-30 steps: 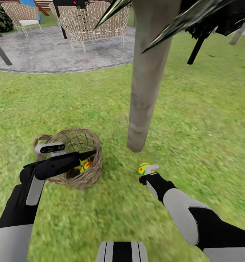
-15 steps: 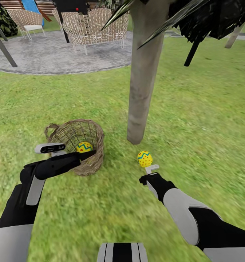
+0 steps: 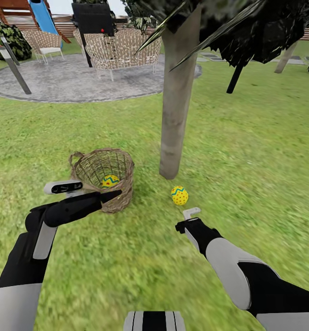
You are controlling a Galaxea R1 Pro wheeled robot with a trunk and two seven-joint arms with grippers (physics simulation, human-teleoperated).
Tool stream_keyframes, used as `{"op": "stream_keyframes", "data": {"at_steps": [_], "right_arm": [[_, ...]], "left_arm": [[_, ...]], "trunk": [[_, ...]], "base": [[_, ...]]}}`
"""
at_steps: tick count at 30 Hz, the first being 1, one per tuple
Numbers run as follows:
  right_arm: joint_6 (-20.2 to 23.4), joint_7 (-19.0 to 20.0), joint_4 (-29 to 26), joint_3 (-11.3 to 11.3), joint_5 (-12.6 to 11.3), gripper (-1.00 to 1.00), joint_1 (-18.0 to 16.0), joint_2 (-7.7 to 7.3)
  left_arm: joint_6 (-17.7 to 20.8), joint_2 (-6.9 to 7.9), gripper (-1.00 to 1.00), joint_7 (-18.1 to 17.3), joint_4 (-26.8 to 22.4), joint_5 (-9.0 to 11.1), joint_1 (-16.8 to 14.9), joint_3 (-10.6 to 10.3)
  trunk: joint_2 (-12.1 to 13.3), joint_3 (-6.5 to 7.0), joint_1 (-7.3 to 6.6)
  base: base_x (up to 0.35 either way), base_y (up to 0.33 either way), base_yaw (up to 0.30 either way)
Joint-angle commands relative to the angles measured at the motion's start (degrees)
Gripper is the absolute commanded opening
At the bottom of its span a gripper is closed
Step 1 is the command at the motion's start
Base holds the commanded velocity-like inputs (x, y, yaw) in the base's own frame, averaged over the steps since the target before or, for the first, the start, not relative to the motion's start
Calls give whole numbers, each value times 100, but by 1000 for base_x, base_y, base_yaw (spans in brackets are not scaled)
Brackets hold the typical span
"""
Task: Take the three Easter eggs out of the wicker basket on the lawn in the garden, then place them on the lawn next to a single tree (choose any tree) so that all three eggs are next to the same tree and none are left in the basket.
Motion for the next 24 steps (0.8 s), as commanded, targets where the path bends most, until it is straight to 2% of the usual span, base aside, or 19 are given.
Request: {"op": "stream_keyframes", "data": {"at_steps": [1,4,5,7,8,10,12,13,14,16,18,19,20,22,24], "right_arm": [[30,-1,-15,-46,55,100,-1,5],[63,303,-47,-48,45,100,-1,-1],[80,366,-56,-54,41,100,-1,-3],[255,415,-154,-63,25,100,-1,-3],[526,427,-318,-66,7,100,-1,-2],[971,442,-690,-72,-3,100,-1,3],[1301,559,-1105,-77,-6,100,1,5],[1471,724,-1257,-81,-6,100,6,5],[1567,985,-1336,-83,-10,100,8,5],[1582,1220,-1383,-151,-88,100,8,5],[1604,1299,-1670,-273,-378,100,8,5],[1668,1309,-1853,-292,-488,100,12,5],[1862,1316,-2141,-304,-562,100,35,8],[2179,1319,-2692,-308,-600,100,62,29],[2318,1320,-3489,-304,-611,100,274,53]], "left_arm": [[61,2,100,-21,-1,-2,-1,-1],[54,1,100,-21,11,-2,17,34],[50,3,100,-21,16,-4,20,127],[34,94,100,-21,44,-29,25,484],[29,264,100,-21,54,-44,26,745],[17,505,100,-21,92,-57,36,1034],[-6,630,100,-21,488,-82,42,1552],[-20,668,100,282,793,-138,43,1895],[-33,743,100,1131,950,-233,44,2201],[-38,776,100,2329,946,-262,44,2291],[-30,811,100,3210,852,-265,48,2341],[-27,881,100,3362,832,-266,50,2424],[-19,1006,100,3448,819,-261,69,2602],[-12,1095,100,3489,817,-256,96,2838],[-9,1117,100,3501,820,-257,104,2929]], "trunk": [[0,19,-5],[0,19,-5],[0,19,-5],[0,19,-5],[0,19,-5],[0,22,-5],[0,27,-5],[0,29,-5],[0,31,-5],[0,35,-5],[0,40,-5],[0,42,-5],[0,44,-5],[0,49,-5],[0,53,-5]], "base": [[-77,0,0],[-21,0,0],[-3,0,0],[-1,0,0],[0,0,117],[0,0,222],[0,0,275],[0,0,286],[0,0,290],[0,0,291],[0,0,291],[0,0,291],[0,0,291],[0,0,291],[0,0,292]]}}
